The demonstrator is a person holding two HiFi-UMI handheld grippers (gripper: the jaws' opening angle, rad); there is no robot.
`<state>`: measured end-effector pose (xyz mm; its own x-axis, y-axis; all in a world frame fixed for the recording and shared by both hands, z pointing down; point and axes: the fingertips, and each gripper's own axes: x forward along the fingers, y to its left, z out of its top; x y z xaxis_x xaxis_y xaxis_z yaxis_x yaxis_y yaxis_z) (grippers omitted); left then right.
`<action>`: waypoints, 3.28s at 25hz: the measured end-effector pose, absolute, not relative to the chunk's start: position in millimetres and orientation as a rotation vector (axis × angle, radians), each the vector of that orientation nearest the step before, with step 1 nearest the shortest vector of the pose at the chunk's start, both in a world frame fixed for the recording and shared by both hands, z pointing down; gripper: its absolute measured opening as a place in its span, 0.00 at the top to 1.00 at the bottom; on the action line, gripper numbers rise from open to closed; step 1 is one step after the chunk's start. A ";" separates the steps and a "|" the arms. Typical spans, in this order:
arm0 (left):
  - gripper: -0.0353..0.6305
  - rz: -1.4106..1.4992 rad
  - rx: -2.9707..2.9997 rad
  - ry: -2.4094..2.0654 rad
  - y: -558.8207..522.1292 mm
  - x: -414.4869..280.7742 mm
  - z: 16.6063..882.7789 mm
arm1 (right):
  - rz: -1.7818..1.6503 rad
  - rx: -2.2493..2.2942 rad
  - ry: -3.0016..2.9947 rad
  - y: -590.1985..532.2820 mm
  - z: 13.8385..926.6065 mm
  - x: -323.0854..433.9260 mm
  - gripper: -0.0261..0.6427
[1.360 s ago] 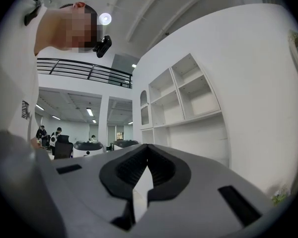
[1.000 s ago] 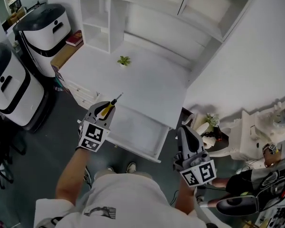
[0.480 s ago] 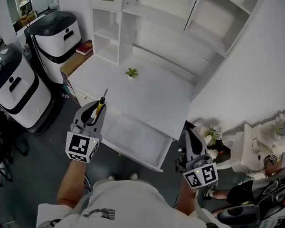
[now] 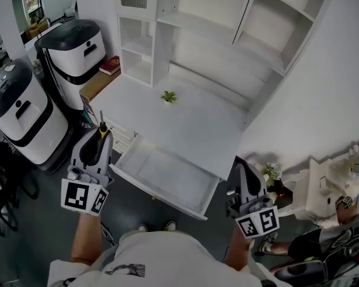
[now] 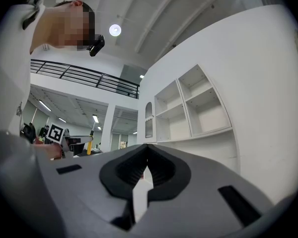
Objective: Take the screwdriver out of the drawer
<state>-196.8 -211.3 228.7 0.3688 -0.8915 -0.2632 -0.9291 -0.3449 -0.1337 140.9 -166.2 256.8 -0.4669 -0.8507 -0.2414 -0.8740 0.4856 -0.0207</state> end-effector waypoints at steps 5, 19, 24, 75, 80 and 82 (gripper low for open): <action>0.82 0.285 -2.335 1.637 -197.5 -207.3 210.8 | 0.201 -1.506 2.478 -163.8 246.4 151.4 0.95; 0.82 0.406 -2.312 1.714 -162.3 -231.3 213.7 | 0.227 -1.575 2.447 -157.0 244.7 166.2 0.95; 0.82 0.428 -2.298 1.791 -150.9 -246.3 224.4 | 0.201 -1.599 2.460 -156.6 253.8 163.7 0.95; 0.82 0.449 -2.479 1.664 -150.2 -240.7 248.0 | 0.149 -1.660 2.501 -129.4 272.7 124.4 0.95; 0.82 0.452 -2.475 1.658 -152.5 -234.5 246.1 | 0.155 -1.645 2.503 -132.9 271.2 126.7 0.95; 0.82 0.456 -2.476 1.657 -153.8 -232.3 246.3 | 0.156 -1.646 2.505 -133.0 272.3 128.3 0.95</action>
